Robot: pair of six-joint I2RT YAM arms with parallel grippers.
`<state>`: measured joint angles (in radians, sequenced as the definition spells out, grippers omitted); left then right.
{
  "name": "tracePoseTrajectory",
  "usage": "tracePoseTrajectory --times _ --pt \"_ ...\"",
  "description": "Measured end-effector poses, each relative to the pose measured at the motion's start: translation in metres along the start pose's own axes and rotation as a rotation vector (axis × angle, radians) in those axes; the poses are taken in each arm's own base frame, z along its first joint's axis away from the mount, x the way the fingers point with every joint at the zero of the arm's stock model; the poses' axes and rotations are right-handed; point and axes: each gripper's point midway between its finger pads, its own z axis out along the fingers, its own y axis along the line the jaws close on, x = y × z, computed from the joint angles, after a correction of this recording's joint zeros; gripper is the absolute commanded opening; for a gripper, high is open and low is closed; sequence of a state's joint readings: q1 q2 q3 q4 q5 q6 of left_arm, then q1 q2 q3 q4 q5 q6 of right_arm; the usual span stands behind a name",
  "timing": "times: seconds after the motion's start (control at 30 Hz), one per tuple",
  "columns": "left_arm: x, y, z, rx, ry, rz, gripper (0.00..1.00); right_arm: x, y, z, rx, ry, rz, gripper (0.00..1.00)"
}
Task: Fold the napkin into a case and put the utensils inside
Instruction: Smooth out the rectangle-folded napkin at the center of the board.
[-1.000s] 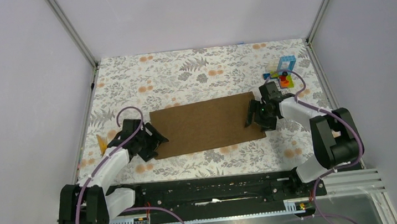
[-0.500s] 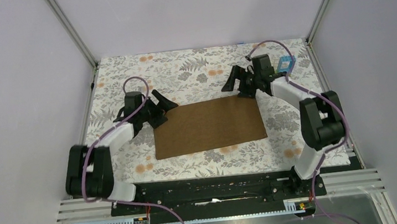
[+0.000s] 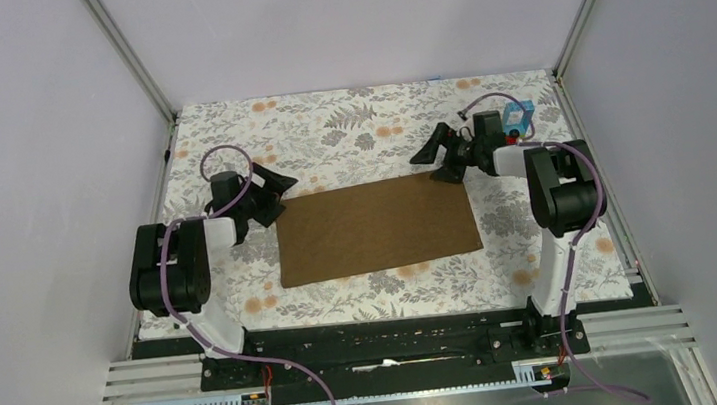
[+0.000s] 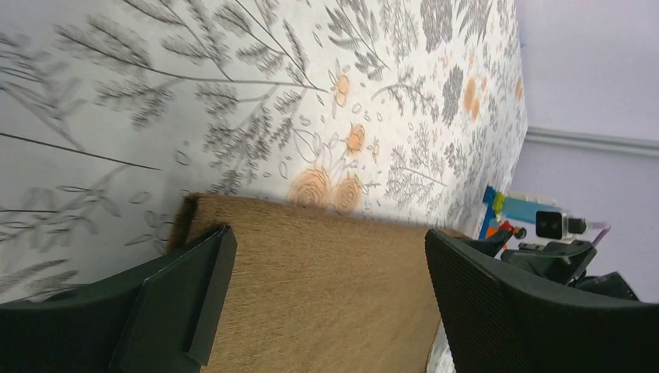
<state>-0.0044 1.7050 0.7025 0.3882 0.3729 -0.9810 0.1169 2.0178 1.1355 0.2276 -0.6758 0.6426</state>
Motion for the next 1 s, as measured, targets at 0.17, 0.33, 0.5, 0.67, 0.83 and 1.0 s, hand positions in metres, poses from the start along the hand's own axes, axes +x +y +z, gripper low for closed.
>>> tracePoseTrajectory --times 0.17,0.33,0.5,0.67,0.83,1.0 --pt "-0.018 0.011 -0.01 -0.026 -0.069 -0.007 0.99 -0.021 -0.02 -0.019 0.0 -0.056 0.042 1.0" --pt "-0.02 0.016 -0.021 -0.088 -0.092 0.031 0.99 -0.028 -0.029 -0.03 0.048 -0.068 0.046 1.0" --pt "-0.014 -0.023 -0.025 -0.067 -0.07 0.132 0.99 -0.024 -0.02 -0.042 0.066 -0.054 0.053 1.0" --pt "0.022 -0.097 -0.008 0.115 0.009 0.233 0.99 -0.027 0.022 -0.04 -0.042 -0.066 0.019 1.0" --pt "0.089 -0.11 0.043 0.23 0.194 0.216 0.99 0.002 0.054 0.0 -0.167 0.028 0.03 1.0" --pt "0.108 -0.089 0.062 0.21 0.253 0.192 0.99 0.028 0.041 0.029 -0.185 0.108 0.087 1.0"
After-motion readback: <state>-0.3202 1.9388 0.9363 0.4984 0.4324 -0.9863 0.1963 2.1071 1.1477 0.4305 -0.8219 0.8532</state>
